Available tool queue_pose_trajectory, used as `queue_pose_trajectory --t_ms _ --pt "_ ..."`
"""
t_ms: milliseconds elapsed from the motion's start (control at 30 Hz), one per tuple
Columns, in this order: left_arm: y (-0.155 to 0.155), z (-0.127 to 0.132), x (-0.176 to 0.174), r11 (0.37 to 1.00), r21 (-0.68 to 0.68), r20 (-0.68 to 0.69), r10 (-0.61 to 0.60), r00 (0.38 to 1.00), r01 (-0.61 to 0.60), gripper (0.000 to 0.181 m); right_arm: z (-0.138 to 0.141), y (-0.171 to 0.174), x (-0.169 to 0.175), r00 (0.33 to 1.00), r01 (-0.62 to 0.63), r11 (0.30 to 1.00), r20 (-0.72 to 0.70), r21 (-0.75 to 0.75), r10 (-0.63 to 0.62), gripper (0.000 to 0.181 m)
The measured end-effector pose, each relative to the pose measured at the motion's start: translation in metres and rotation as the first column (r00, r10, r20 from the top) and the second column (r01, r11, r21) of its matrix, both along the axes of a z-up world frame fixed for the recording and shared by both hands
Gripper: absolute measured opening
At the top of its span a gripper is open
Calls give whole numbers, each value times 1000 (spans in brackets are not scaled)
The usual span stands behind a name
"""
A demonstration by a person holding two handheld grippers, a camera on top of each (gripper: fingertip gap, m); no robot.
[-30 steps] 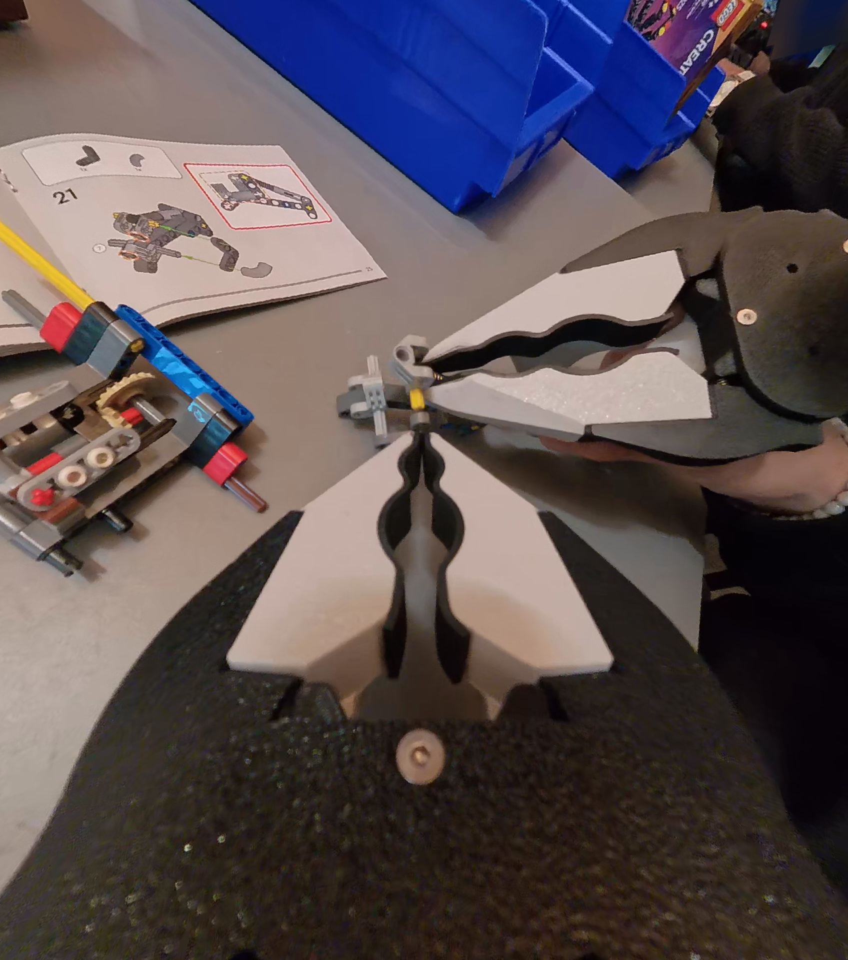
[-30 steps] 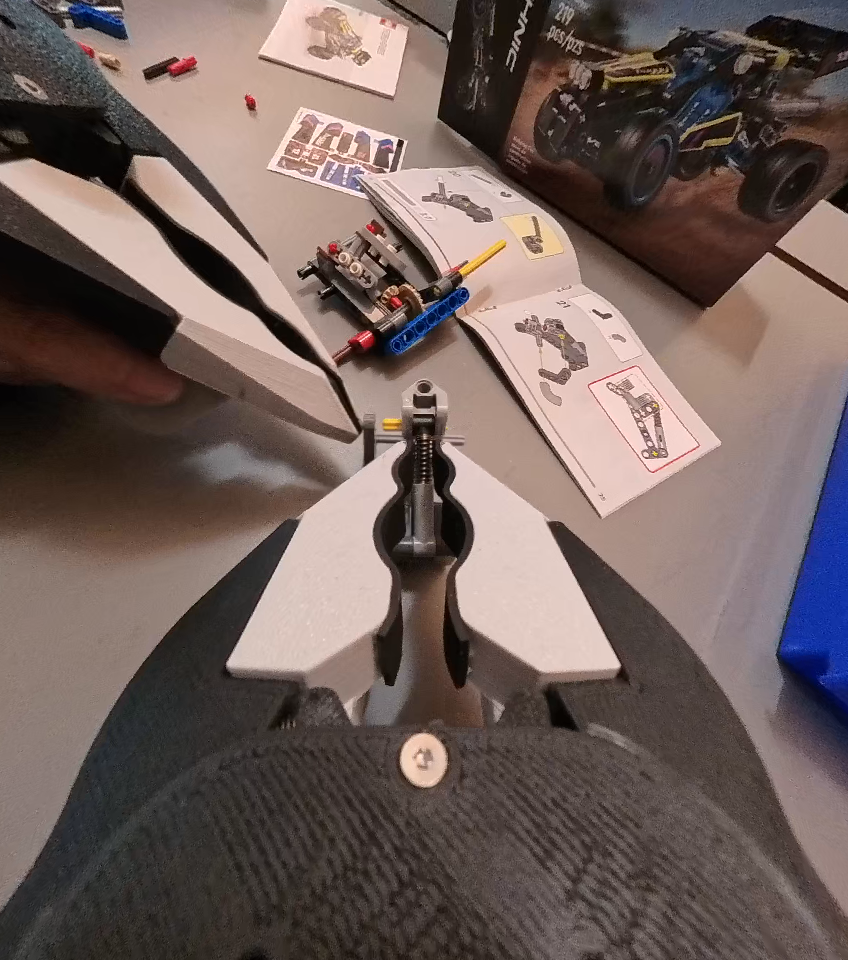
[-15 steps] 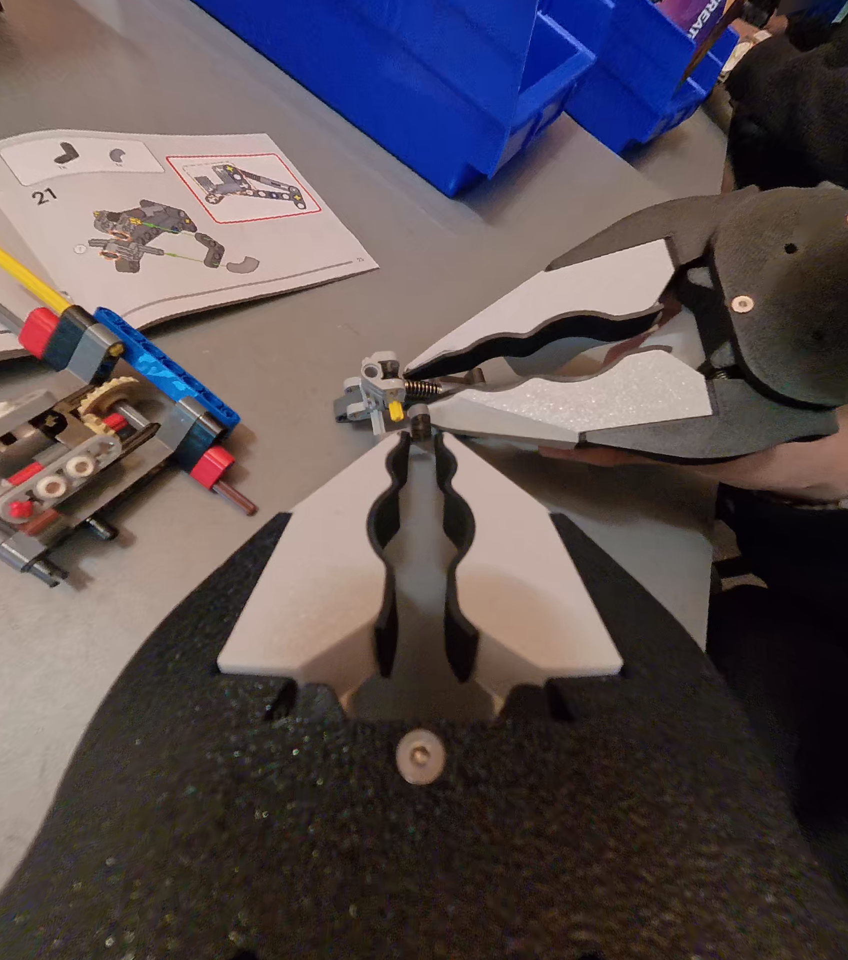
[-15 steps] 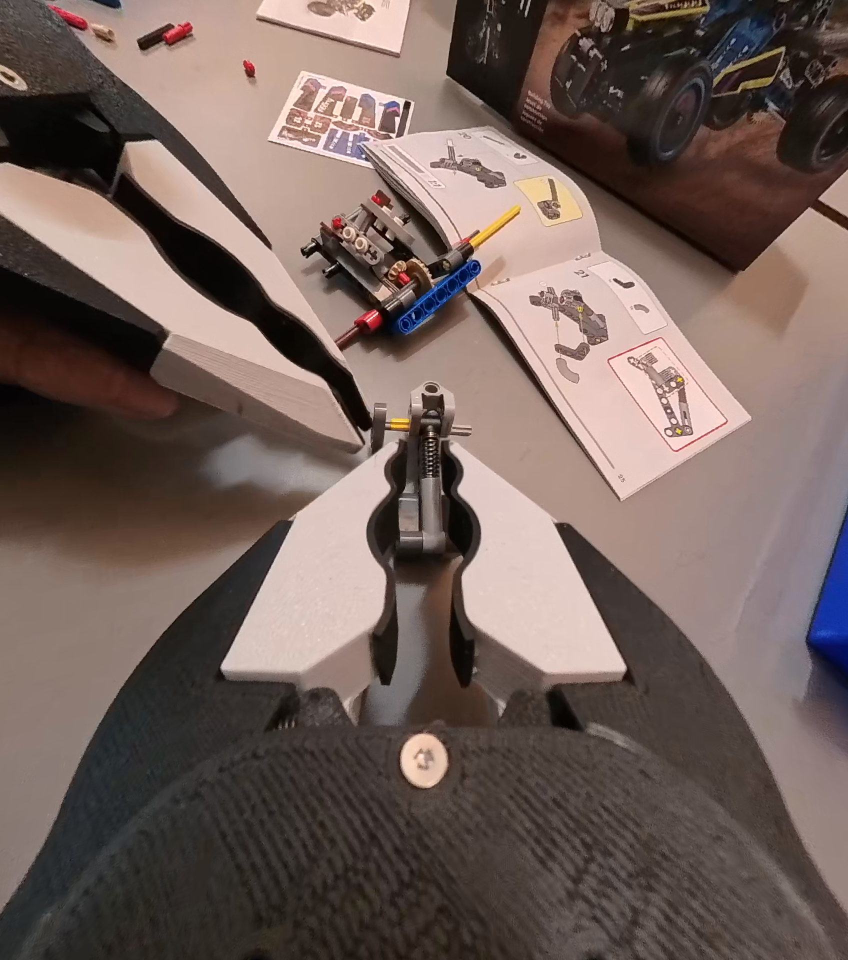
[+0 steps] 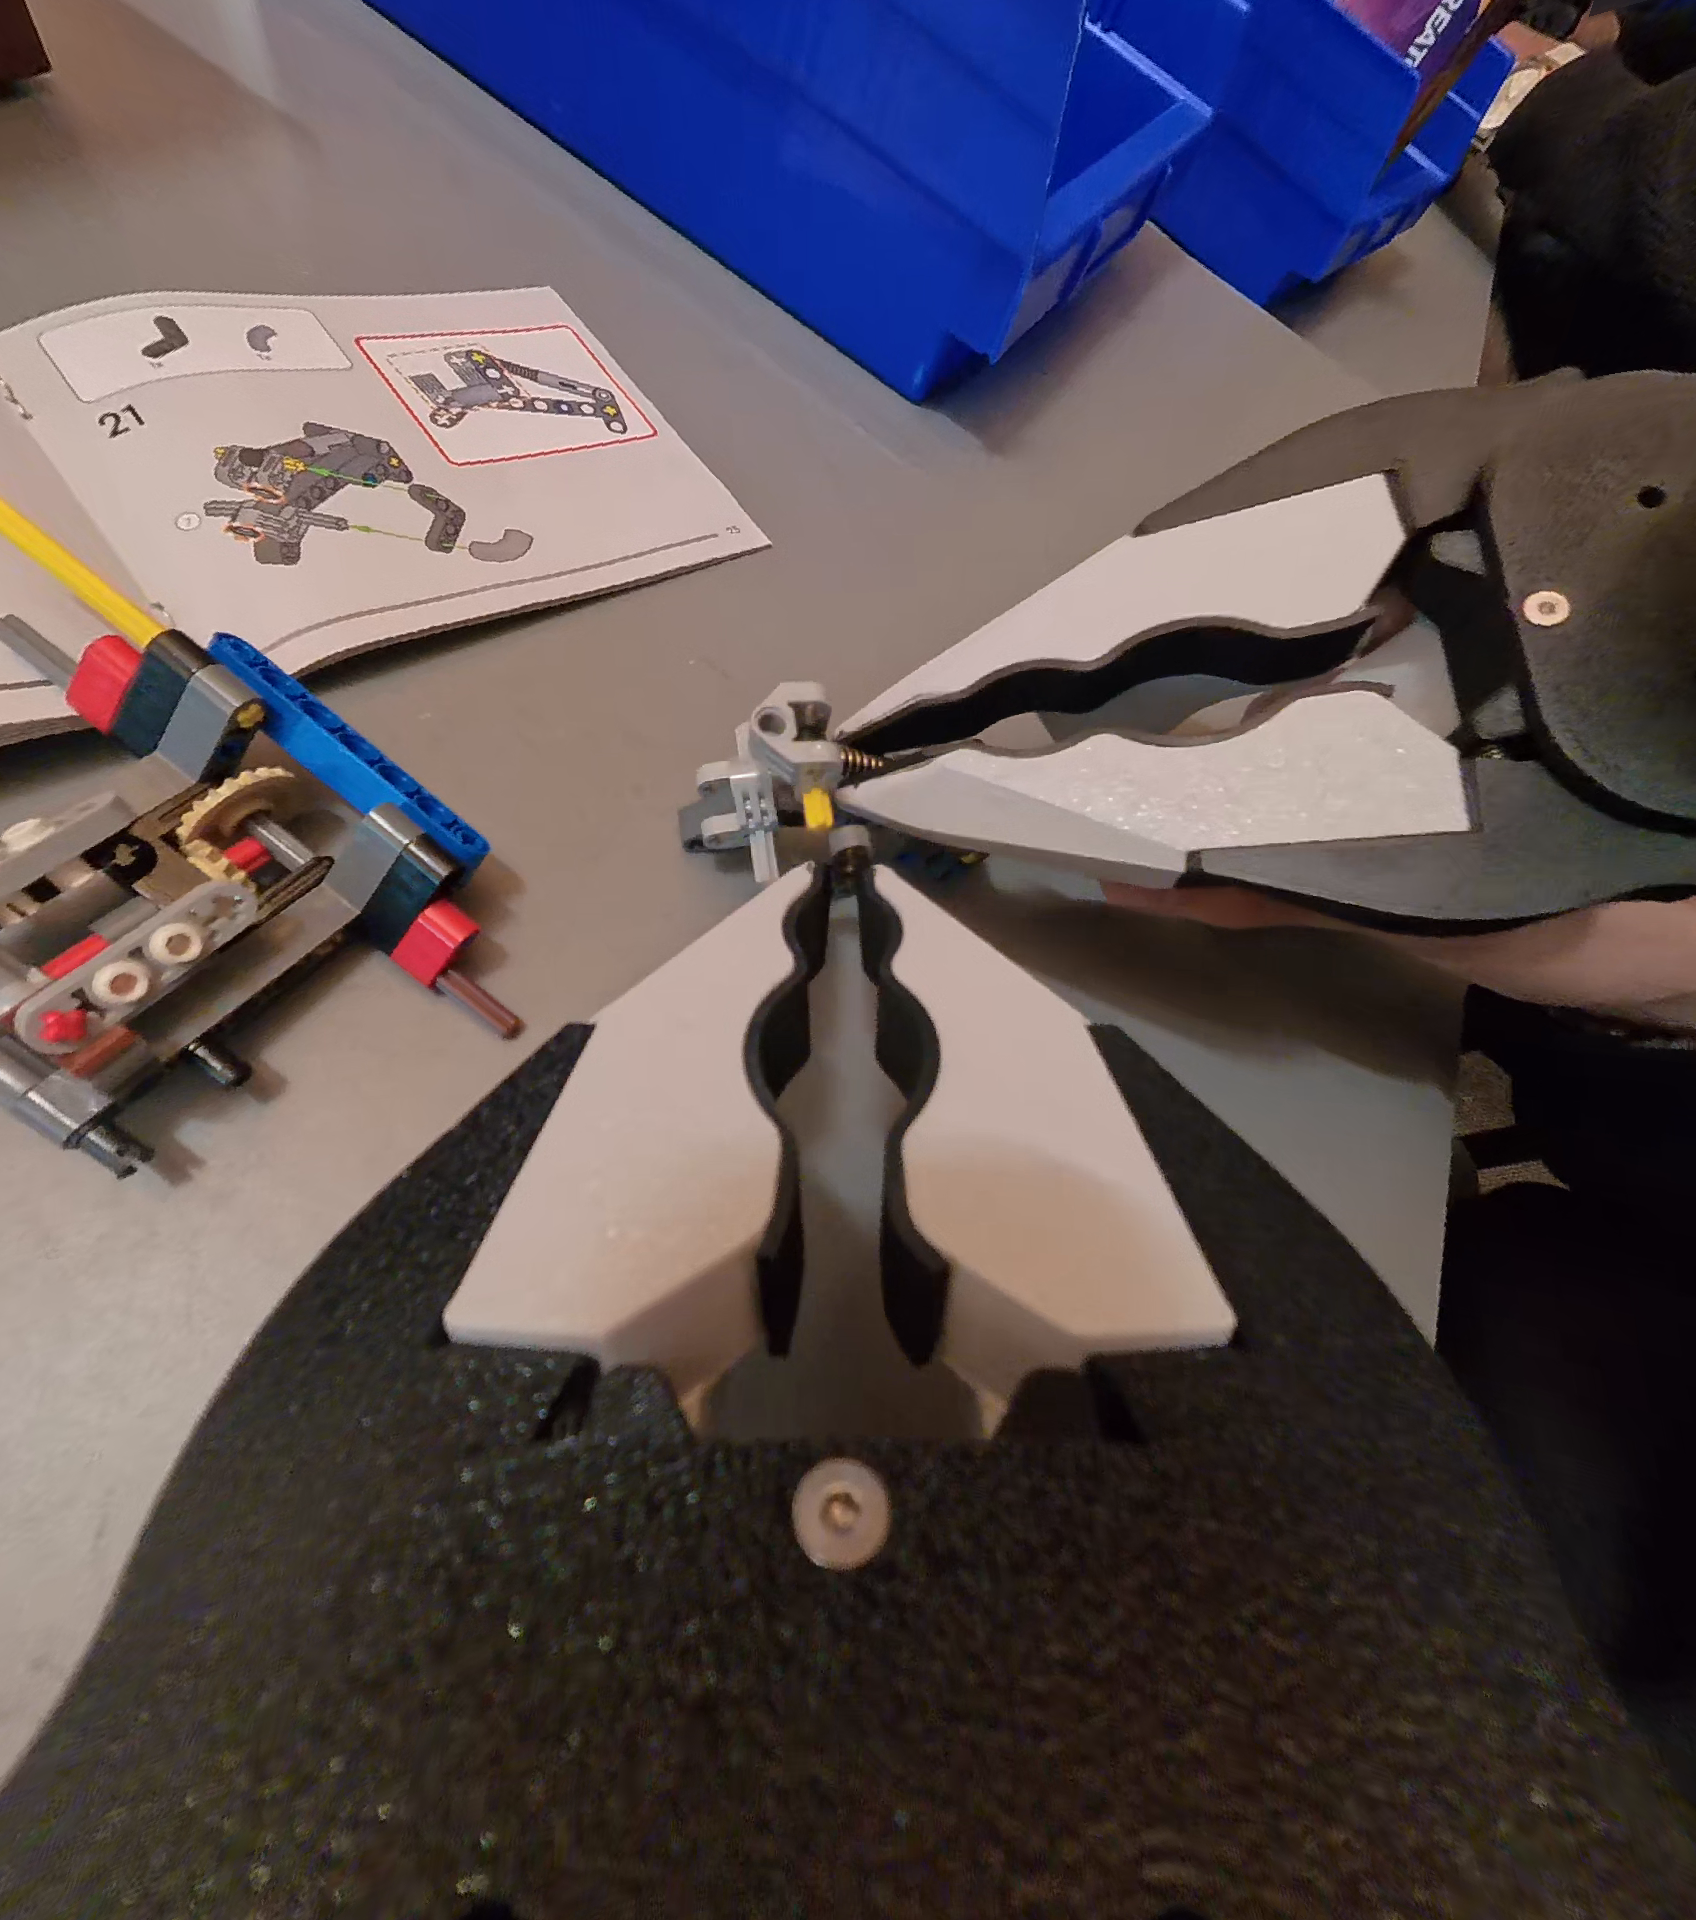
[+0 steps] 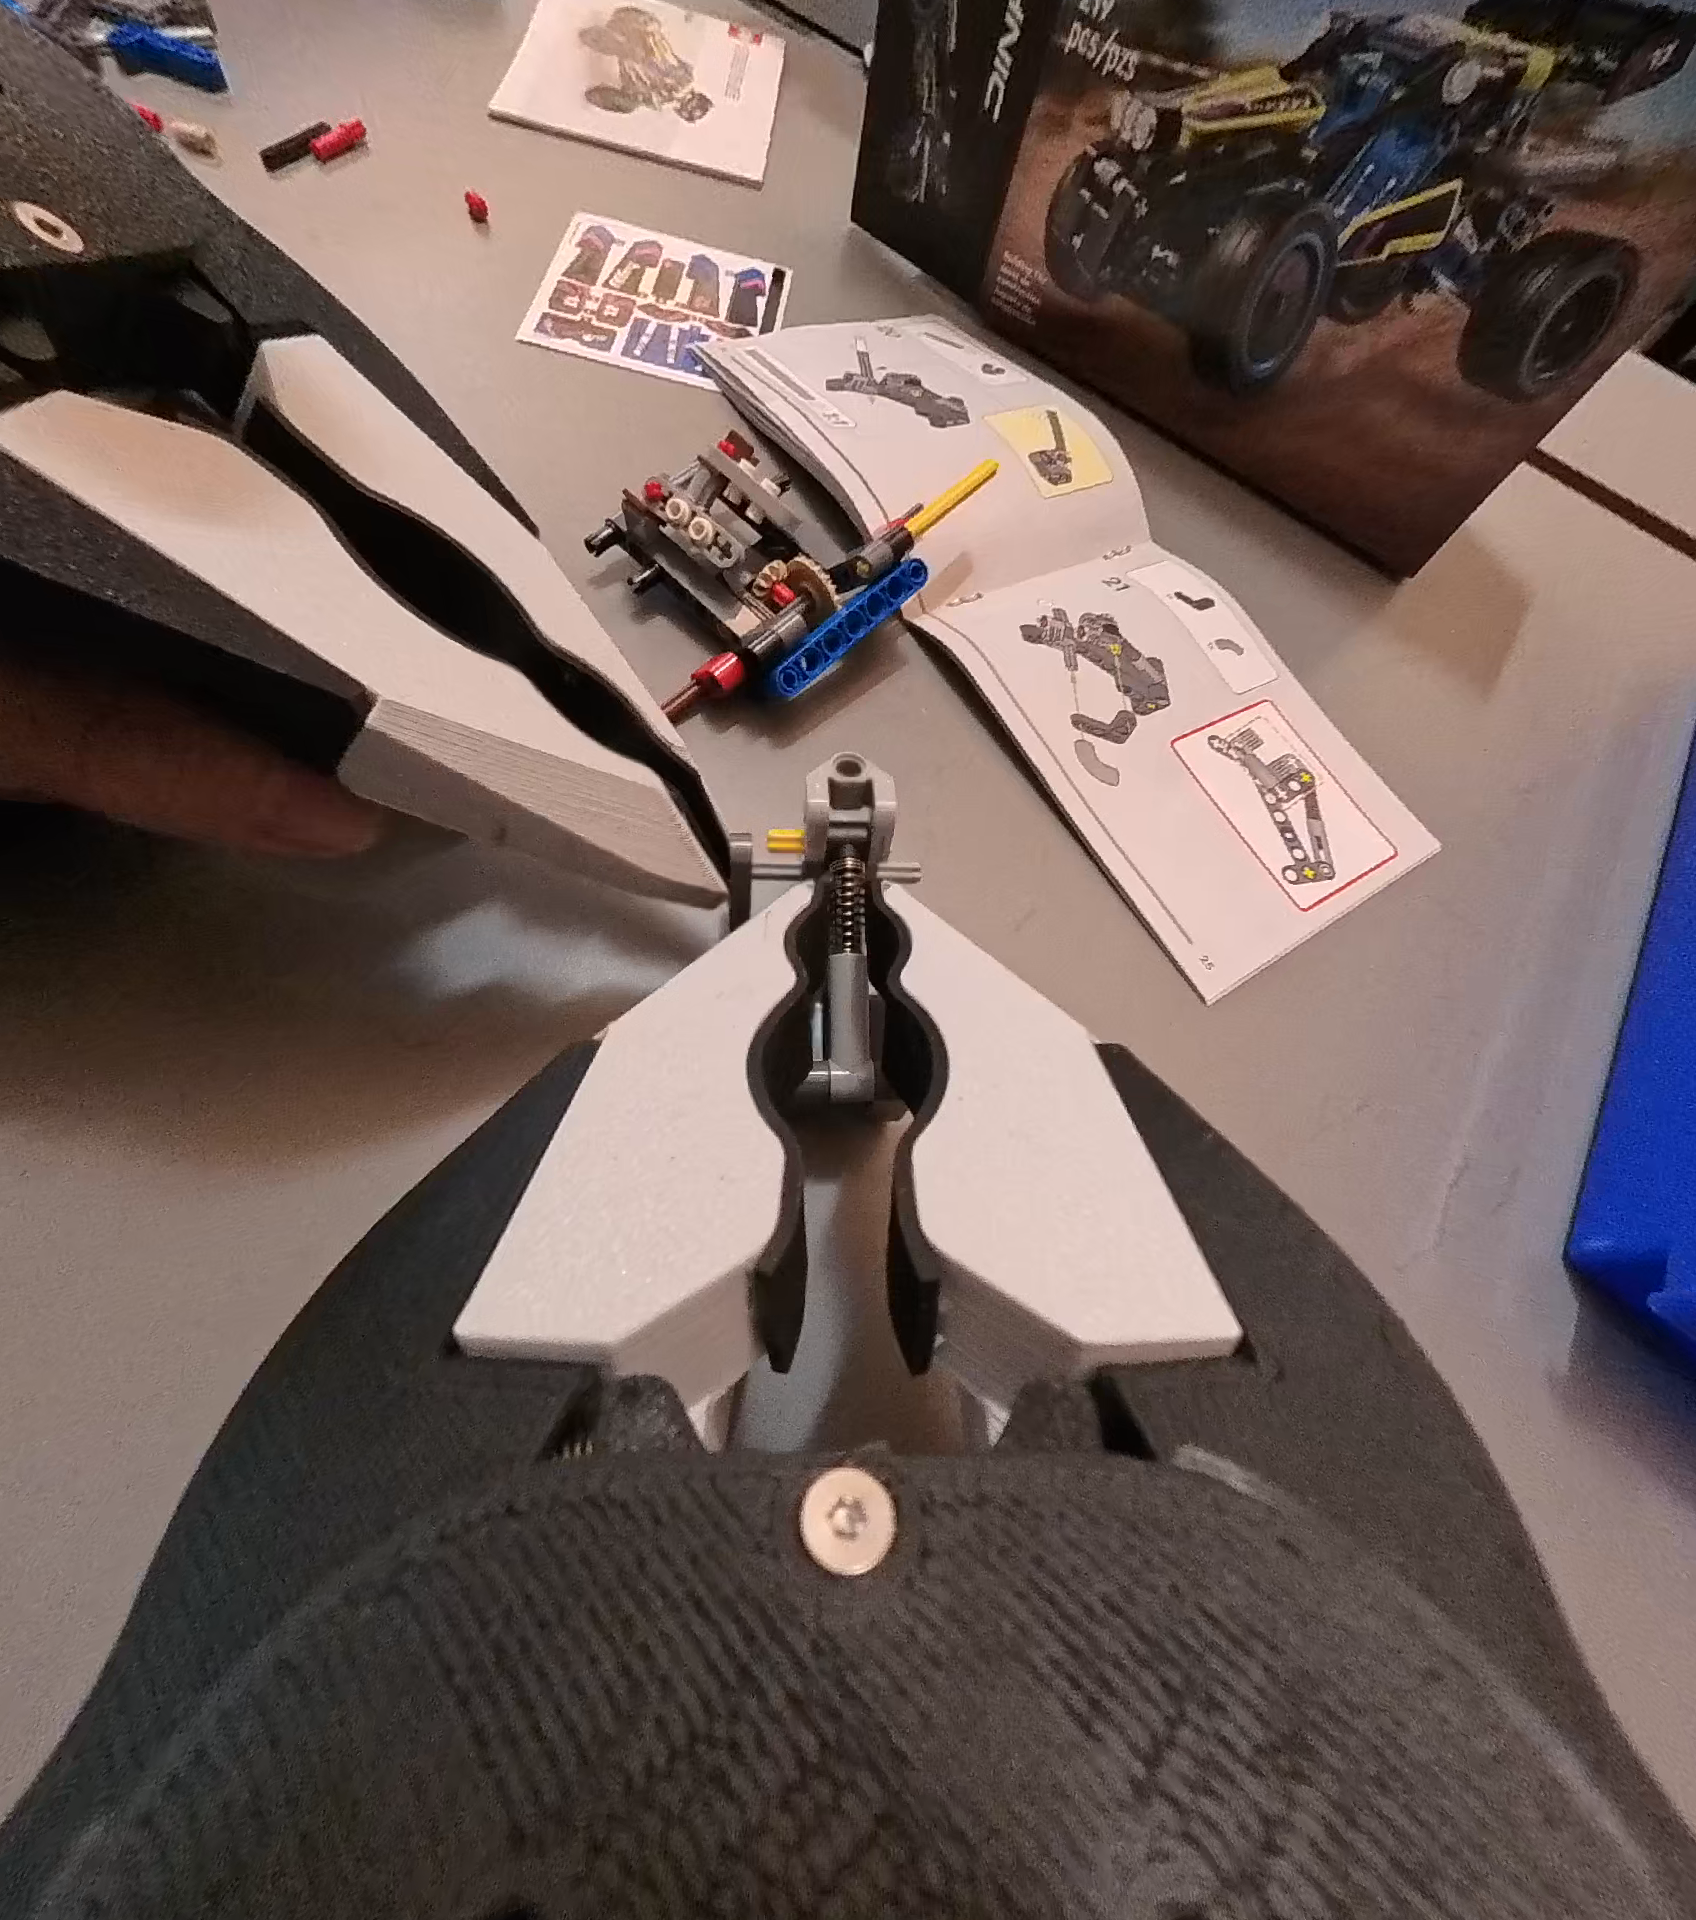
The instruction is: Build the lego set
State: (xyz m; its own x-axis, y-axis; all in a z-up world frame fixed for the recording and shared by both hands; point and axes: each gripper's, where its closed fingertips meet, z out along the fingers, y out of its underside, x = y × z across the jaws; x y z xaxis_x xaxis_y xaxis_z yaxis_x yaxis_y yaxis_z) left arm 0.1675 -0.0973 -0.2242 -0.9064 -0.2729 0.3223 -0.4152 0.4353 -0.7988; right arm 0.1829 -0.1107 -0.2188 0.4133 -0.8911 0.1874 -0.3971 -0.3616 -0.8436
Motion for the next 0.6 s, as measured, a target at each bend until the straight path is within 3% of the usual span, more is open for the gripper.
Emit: queue_pose_trajectory --t_ms 367,600 --pt "-3 0 -10 999 23 4 -25 1000 25 11 -1 -1 -1 1000 -1 1000 -10 3 1 4" --pt "-2 -1 -11 995 93 154 -35 987 21 17 -2 -1 -2 1000 -6 1000 -15 9 7 4"
